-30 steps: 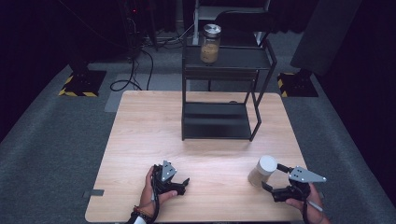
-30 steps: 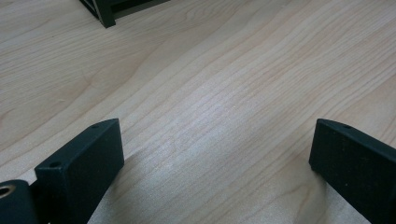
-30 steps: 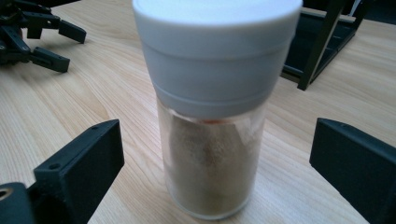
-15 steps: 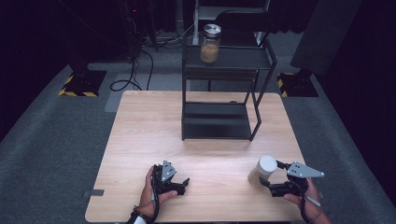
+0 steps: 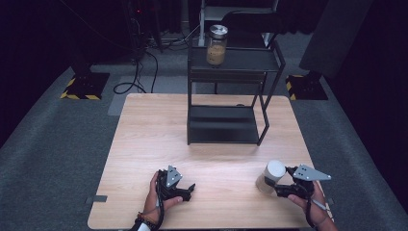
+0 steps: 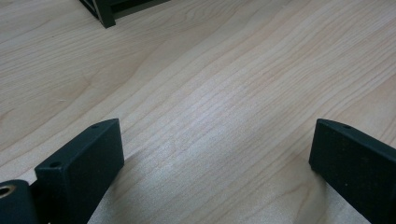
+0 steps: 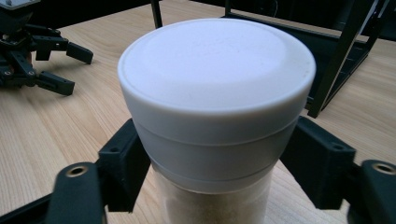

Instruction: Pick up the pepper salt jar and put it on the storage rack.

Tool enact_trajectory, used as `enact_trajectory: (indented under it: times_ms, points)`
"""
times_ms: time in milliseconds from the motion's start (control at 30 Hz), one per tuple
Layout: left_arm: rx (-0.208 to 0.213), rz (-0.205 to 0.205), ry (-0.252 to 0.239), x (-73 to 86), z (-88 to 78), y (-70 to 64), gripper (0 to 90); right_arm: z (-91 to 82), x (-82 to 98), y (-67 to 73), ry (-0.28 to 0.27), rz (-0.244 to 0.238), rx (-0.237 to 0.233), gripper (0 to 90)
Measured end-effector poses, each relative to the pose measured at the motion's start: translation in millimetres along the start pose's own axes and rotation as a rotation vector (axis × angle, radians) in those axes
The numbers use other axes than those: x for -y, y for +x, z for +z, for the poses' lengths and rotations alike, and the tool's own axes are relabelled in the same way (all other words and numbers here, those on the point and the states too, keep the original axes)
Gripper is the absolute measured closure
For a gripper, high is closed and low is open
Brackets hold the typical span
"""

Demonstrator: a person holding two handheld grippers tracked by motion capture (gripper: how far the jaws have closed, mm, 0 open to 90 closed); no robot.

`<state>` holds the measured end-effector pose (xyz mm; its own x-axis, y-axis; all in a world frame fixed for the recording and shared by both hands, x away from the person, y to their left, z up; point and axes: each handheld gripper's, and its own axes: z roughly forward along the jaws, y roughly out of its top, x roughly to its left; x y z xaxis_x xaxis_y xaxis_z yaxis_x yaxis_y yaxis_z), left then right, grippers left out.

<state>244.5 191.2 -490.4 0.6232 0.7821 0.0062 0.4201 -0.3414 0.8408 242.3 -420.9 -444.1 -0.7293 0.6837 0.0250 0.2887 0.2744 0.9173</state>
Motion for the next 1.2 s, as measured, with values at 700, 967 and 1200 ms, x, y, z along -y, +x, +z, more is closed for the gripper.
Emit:
enact_trajectory:
  times_ms: [700, 967, 1200]
  points:
    - [0.003, 0.003, 0.0, -0.3, 0.2, 0.4, 3.0, 2.5, -5.8, 18.8, -0.008, -0.029, 0.045, 34.7]
    - [0.003, 0.004, 0.001, -0.4, 0.3, 0.4, 3.0, -1.9, -23.4, 24.5, -0.025, -0.029, 0.101, 34.7]
    - [0.004, 0.004, 0.001, -0.4, 0.3, 0.5, 3.0, -3.6, -48.3, 22.8, -0.05, -0.024, 0.159, 34.7]
